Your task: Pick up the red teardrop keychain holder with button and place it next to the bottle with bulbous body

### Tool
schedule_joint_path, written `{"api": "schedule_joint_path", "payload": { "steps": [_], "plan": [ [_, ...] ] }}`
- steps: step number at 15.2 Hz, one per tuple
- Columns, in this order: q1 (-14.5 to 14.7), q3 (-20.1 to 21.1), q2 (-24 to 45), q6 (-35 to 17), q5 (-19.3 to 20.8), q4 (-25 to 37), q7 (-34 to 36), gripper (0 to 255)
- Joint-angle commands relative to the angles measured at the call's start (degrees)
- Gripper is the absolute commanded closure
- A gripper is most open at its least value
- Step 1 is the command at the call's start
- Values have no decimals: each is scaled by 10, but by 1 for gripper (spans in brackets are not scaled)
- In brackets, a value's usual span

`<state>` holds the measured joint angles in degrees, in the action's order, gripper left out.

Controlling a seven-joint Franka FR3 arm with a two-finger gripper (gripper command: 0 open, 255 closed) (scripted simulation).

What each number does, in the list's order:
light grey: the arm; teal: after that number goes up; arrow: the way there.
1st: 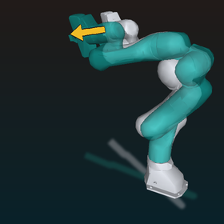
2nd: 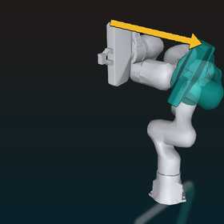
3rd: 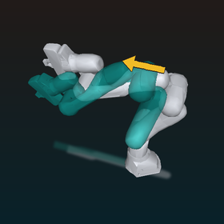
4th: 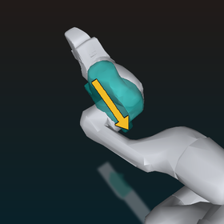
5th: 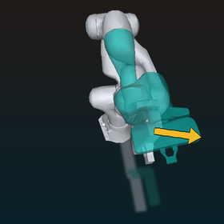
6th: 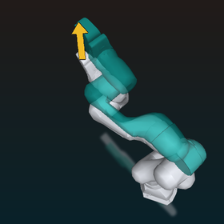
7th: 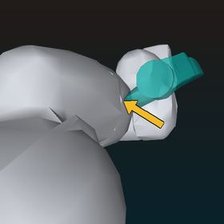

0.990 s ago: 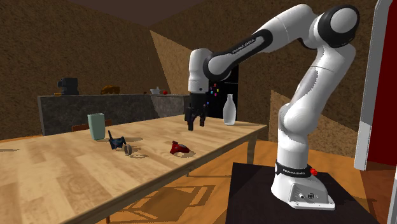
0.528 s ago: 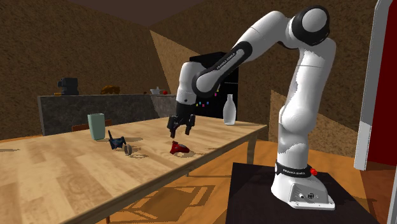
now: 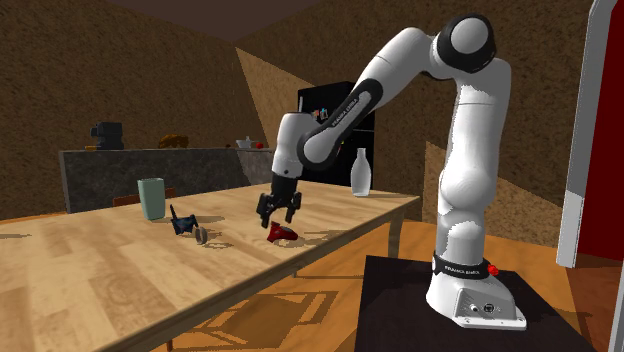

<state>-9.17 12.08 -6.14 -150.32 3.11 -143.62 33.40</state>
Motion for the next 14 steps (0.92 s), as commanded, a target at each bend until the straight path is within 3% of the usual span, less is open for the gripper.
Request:
{"api": "schedule_joint_path", "payload": {
  "steps": [1, 8, 9, 14],
  "plan": [
    [-1, 1, 11, -10, 5, 0, 4, 0],
    [-1, 1, 11, -10, 5, 0, 4, 0],
    [-1, 1, 11, -10, 5, 0, 4, 255],
    [-1, 1, 11, -11, 5, 0, 5, 255]
  ]
}}
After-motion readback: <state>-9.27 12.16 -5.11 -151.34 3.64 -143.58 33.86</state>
